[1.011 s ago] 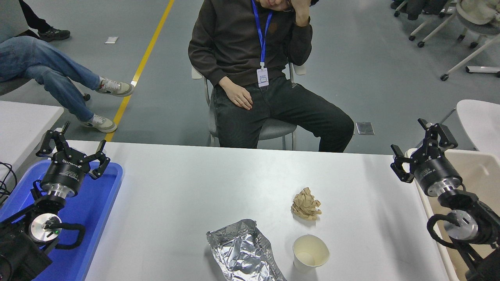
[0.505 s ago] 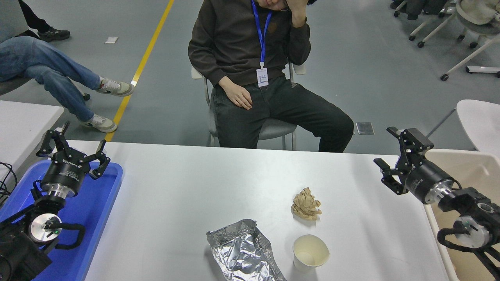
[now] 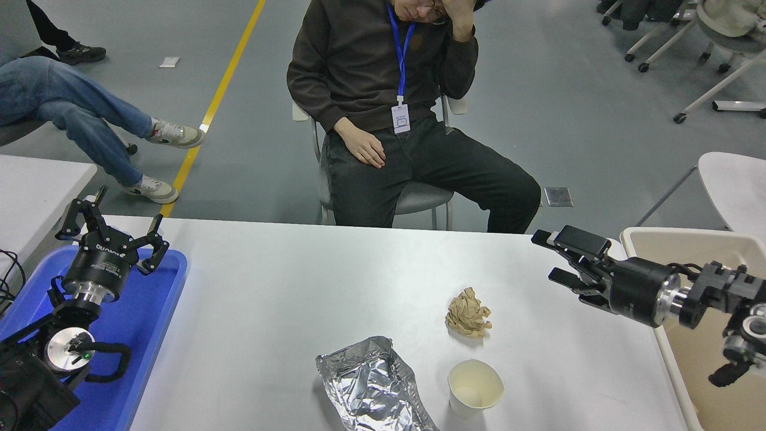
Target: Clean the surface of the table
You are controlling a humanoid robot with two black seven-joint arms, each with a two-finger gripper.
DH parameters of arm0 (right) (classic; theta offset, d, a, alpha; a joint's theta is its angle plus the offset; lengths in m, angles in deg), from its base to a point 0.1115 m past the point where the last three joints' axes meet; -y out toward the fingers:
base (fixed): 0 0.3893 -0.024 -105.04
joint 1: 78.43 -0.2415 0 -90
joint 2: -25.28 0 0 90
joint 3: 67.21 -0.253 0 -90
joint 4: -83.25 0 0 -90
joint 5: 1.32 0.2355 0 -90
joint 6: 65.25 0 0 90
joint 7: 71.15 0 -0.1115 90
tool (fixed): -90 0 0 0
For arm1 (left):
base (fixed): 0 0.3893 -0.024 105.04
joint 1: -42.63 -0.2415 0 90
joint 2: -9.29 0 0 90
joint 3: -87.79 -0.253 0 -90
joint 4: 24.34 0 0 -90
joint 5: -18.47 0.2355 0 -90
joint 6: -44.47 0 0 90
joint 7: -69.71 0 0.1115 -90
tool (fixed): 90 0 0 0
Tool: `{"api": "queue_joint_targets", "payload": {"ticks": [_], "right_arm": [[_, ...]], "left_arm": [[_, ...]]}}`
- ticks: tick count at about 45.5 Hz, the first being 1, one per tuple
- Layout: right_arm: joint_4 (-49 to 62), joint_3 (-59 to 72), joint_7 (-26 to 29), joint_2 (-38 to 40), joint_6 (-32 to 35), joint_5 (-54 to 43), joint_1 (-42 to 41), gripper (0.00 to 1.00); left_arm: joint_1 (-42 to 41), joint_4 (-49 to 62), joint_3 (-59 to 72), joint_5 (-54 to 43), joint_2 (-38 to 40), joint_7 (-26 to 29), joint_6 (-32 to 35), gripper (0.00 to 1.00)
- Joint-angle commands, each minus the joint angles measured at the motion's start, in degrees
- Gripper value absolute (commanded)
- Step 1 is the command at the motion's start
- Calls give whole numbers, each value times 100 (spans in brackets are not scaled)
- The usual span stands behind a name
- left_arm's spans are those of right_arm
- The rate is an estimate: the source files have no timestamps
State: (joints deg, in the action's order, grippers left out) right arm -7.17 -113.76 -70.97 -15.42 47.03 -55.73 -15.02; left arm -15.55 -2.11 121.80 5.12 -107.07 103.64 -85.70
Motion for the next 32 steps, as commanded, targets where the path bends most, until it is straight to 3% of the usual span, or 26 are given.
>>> {"api": "queue_joint_targets", "payload": {"ticks": [1,6,17,32], "right_arm": [[-230,93,351,62,1419,-474,-901,100],[-414,409,482,-131,1822,-773,-1217,100],[-432,1517,1844,-579,2052,-940,-1859,100],[-318,2335,2372,-878,2105,-1081,-2246,100]], "left_arm": [[0,0,8,-1,0,0,0,100],[0,0,8,8,0,0,0,100],[0,0,8,8,0,0,0,100],[0,0,8,-1,0,0,0,100]]}}
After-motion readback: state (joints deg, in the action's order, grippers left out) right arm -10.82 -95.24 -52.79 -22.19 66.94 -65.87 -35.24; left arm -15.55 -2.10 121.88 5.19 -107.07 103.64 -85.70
